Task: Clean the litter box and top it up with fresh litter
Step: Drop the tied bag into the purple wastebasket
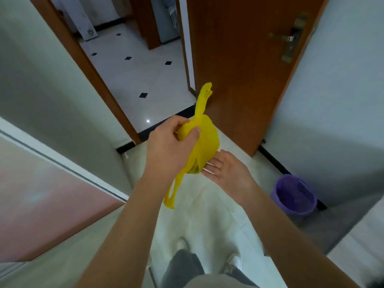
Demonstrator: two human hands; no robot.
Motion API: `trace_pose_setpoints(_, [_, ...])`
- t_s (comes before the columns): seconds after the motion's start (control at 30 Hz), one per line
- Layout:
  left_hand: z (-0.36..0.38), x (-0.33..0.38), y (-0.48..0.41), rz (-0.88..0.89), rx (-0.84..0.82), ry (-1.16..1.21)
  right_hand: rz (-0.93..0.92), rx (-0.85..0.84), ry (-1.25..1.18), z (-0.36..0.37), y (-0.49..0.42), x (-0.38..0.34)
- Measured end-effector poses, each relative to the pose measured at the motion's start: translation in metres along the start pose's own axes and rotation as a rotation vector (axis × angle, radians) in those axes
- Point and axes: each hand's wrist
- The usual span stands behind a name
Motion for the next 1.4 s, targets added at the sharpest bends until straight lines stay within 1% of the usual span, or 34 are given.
trace_pose_setpoints(0.07, [0.015, -0.003, -0.027, 0.034, -0.046, 0.017, -0.023, 0.053, -0.034, -0.006, -0.019, -0.008])
trace_pose_setpoints(0.2, [0.044, -0.005, -0.083, 0.099, -0.183, 0.089, -0.109, 0.213, -0.112, -0.013, -0.054, -0.025])
trace_pose_setpoints(0.33, [0.064, -0.003, -0.136, 0.213, -0.334, 0.149, -0.227, 0.349, -0.131, -0.003, -0.077, -0.049])
trace_pose_setpoints(0.47, [0.087, 0.014, -0.176, 0.339, -0.457, 0.213, -0.323, 0.456, -0.168, 0.001, -0.088, -0.068])
trace_pose_setpoints(0.6, [0.114, 0.037, -0.196, 0.447, -0.530, 0.260, -0.393, 0.550, -0.265, -0.009, -0.088, -0.082])
trace_pose_setpoints(0.7, [0.135, 0.048, -0.205, 0.477, -0.564, 0.285, -0.422, 0.599, -0.307, -0.025, -0.089, -0.090])
trace_pose_setpoints(0.83, [0.164, 0.064, -0.218, 0.493, -0.616, 0.289, -0.466, 0.623, -0.358, -0.047, -0.092, -0.105])
trace_pose_setpoints(0.93, [0.178, 0.078, -0.229, 0.536, -0.641, 0.250, -0.475, 0.624, -0.411, -0.065, -0.102, -0.118])
trace_pose_setpoints(1.1, [0.199, 0.094, -0.260, 0.598, -0.640, 0.161, -0.462, 0.600, -0.461, -0.085, -0.138, -0.150])
trace_pose_setpoints(1.27, [0.232, 0.116, -0.281, 0.582, -0.625, 0.177, -0.465, 0.561, -0.446, -0.100, -0.156, -0.185])
trace_pose_setpoints(1.4, [0.260, 0.134, -0.285, 0.598, -0.703, 0.201, -0.491, 0.595, -0.468, -0.120, -0.158, -0.199])
Point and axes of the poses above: each hand's wrist, its own y-axis away from the middle knuckle, its own z-axis out of the palm, x = y × z, and after that the axes turned 5 degrees about -y, right-handed
